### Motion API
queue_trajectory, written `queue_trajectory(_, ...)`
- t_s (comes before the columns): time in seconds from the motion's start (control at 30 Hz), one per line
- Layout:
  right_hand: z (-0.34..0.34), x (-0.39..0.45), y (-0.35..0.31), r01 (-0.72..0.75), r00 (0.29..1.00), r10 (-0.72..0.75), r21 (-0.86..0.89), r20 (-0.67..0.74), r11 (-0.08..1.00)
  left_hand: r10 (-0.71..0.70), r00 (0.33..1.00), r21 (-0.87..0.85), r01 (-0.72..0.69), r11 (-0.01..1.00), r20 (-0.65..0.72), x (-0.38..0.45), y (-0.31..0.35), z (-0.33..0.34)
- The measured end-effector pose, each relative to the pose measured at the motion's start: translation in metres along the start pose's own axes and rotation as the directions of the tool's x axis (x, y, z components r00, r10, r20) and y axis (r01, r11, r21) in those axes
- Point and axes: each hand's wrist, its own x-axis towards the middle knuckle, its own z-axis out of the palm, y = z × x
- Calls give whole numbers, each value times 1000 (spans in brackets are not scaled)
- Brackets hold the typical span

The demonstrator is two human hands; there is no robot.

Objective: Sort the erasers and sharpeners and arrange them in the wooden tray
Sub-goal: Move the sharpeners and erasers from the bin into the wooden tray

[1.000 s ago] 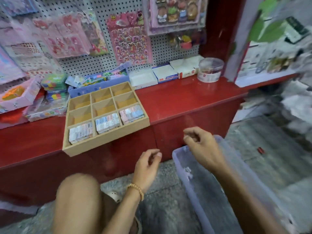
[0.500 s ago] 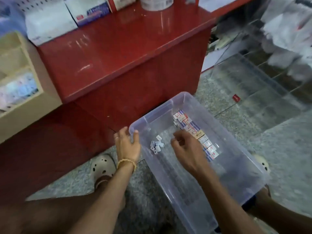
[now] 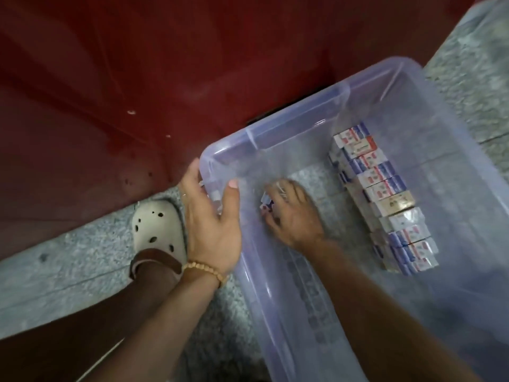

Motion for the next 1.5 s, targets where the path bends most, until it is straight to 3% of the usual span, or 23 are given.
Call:
queue_trajectory(0.13, 25, 3, 12, 180, 980, -190, -153, -57, 972, 10, 1000, 9, -10, 1000, -11, 0, -3, 0)
queue_trajectory(0.27, 27, -3, 25, 206, 962, -241, -236, -127, 949, 9, 1000, 11, -9, 1000, -7, 0, -3, 0)
queue_trajectory(0.43, 28, -4, 33, 316, 935, -351, -323, -54, 892, 9, 1000, 17, -9, 1000, -3, 0, -4, -1)
queue_trajectory(0.6, 26, 14, 33, 333, 929, -369, -405, -13, 851, -6, 1000, 24, 6, 1000, 1, 0, -5, -1)
queue_trajectory(0.87, 30, 4, 39, 281, 904, -389, -441, -178, 853, 20, 1000, 2, -20, 1000, 14, -1, -2, -1)
queue_trajectory(1.13, 23, 7, 48, 315, 900, -414, -455, -136, 833, 25, 1000, -17, -24, 1000, 18, 0, -2, -1)
queue_trajectory(1.27, 18, 15, 49, 260, 928, -339, -384, -156, 886, 17, 1000, 1, -17, 1000, 7, -1, -1, -1)
queue_trajectory(1.5, 11, 1, 54, 316, 915, -387, -392, -115, 864, 9, 1000, 6, -9, 1000, 16, -1, 2, -1)
